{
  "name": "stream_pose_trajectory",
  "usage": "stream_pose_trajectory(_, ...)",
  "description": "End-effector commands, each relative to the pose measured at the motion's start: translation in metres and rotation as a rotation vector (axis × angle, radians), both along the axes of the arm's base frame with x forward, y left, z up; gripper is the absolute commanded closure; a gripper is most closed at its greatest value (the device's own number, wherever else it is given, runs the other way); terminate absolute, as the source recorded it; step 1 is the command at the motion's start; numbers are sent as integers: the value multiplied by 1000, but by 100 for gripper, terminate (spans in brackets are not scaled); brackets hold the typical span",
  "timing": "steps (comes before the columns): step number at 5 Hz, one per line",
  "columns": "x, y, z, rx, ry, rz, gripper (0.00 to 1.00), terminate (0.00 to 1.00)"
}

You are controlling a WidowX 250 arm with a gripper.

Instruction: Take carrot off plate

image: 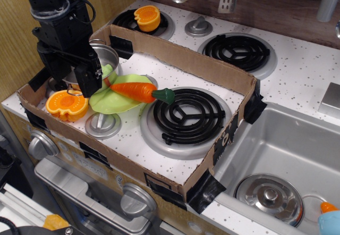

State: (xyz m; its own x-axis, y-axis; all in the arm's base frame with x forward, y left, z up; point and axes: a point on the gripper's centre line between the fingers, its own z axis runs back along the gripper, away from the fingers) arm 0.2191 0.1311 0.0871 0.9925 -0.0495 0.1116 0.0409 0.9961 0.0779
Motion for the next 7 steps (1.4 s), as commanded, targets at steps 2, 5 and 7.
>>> stream_pose_trajectory(2, 2, -10, 13, 38, 7, 134, 0, 0)
stream_pose_trajectory(5, 29, -26, 31, -49, 57, 725, 0, 0)
stream_pose_trajectory(7, 49, -35, 43, -132, 52, 1187, 0, 0)
